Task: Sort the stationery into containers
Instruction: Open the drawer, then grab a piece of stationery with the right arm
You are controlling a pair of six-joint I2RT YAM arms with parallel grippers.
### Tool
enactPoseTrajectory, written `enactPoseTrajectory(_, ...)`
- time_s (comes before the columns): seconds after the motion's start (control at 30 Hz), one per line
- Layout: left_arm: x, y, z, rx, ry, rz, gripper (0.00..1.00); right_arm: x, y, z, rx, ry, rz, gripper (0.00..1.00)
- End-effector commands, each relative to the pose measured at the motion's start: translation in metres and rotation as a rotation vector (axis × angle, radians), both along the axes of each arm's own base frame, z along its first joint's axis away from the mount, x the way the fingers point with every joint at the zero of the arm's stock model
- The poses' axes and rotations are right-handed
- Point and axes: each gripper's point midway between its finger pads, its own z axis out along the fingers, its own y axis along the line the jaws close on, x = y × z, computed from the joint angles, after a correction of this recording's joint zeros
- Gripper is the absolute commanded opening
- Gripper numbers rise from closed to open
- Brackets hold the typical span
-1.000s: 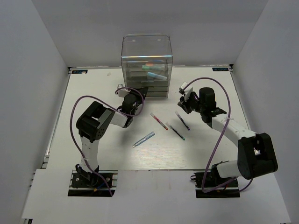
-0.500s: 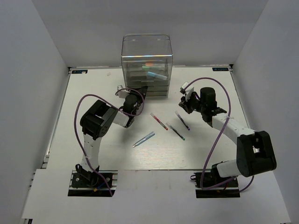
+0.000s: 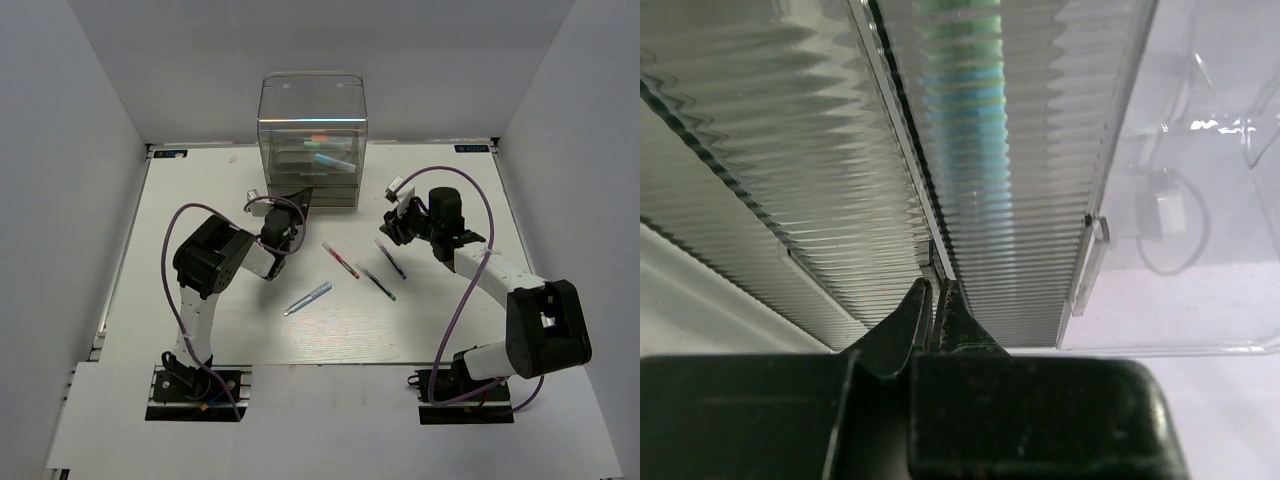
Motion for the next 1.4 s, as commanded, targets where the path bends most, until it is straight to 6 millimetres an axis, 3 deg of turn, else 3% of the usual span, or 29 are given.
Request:
enactPoseTrajectory(0.0,-0.010,0.004,0.002,0.037,-0.011,0.010,0.00,0.004,0.003,0.012,0.020,-0.023,0.008,0.46)
enactPoseTrajectory(0.03,-0.013,0.006,-0.003,0.045,0.002,0.009,0.00,0.004,0.002,0.011,0.020,-0.020,0.004,0.47)
enactPoseTrajectory(0.37,-0.050,-0.007,0.008,0.050,-0.009,-0.083,0.00,0.000,0.002,0.008,0.027,0.015,-0.001,0.53)
enactPoseTrajectory(0.67,-0.079,-0.012,-0.016,0.140,0.101,-0.144,0.00,-0.007,-0.003,-0.004,0.005,0.093,-0.029,0.53)
enactPoseTrajectory(0.73,-0.078,-0.013,-0.008,0.143,0.090,-0.144,0.09,-0.006,-0.005,-0.009,-0.006,0.109,-0.044,0.55)
enactPoseTrajectory(0.77,-0.080,-0.013,-0.016,0.160,0.118,-0.154,0.17,-0.007,-0.005,-0.010,-0.013,0.114,-0.047,0.55)
enactPoseTrajectory(0.8,-0.078,-0.015,-0.009,0.156,0.111,-0.154,0.31,-0.006,-0.006,-0.012,-0.021,0.120,-0.053,0.55)
enactPoseTrajectory(0.9,-0.077,-0.015,-0.004,0.169,0.114,-0.155,0.50,-0.002,-0.011,-0.021,-0.061,0.151,-0.077,0.55)
enactPoseTrajectory(1.1,-0.087,-0.012,0.009,0.212,0.099,-0.178,0.69,-0.003,-0.022,-0.041,-0.148,0.209,-0.102,0.56)
enactPoseTrajectory(1.37,-0.113,-0.001,0.017,0.338,0.134,-0.240,0.76,-0.005,-0.035,-0.072,-0.255,0.272,-0.136,0.65)
